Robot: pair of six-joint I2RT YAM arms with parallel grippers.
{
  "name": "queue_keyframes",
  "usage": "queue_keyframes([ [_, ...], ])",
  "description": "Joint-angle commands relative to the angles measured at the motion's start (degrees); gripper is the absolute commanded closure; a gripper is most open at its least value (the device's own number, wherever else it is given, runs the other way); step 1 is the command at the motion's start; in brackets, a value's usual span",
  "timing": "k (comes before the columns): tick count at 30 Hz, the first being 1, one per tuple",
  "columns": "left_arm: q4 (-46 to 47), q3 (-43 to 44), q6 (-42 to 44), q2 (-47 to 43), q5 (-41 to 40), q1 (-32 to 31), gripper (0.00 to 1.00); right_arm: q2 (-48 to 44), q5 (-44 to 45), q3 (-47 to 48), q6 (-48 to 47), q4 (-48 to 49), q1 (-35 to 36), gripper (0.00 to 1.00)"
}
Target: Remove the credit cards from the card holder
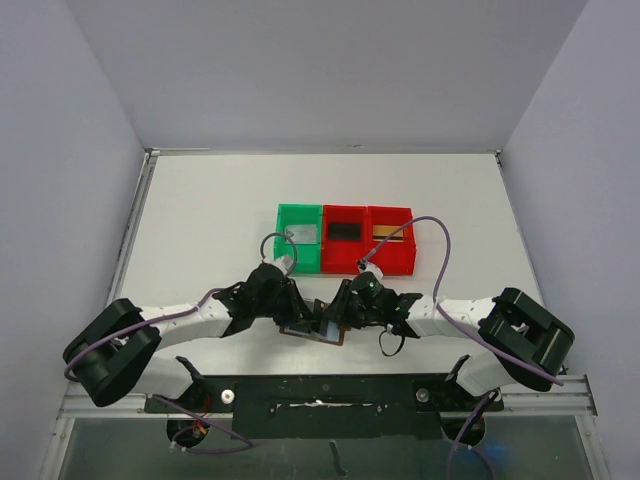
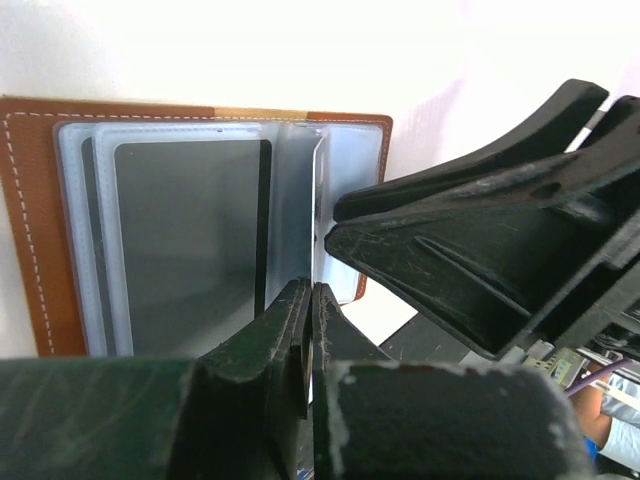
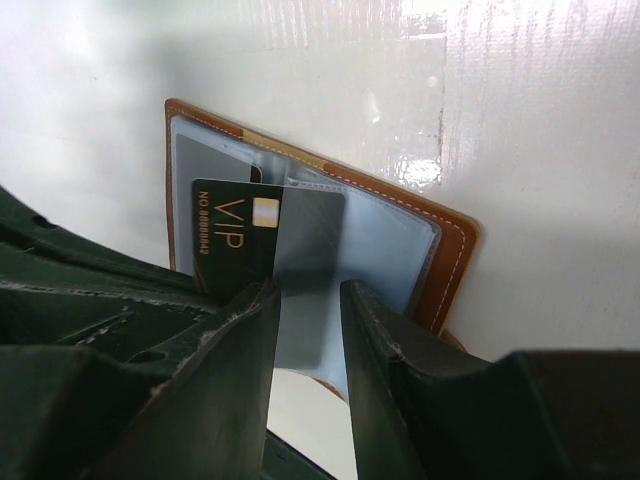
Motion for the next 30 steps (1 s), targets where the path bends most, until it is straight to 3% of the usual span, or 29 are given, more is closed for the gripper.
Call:
queue_keyframes([
  [1,-1.82,0.54,1.00,-4.69,-3.25,0.31,1.00,-0.09,1.87,-1.56,-0.75,-3.26,-0.29,0.67],
  [19,-8.24,-2.46,1.81,-20.13,-7.09,5.13,1.00,-8.67,-0.77,0.60,-7.25,2.08,-0.36,0.69],
  [30,-18.83,-4.36,-2.05,-32.93,-16.59,7.91,1.00,2.76,-8.25,4.77,-6.11,12.30,0.58,0.75],
])
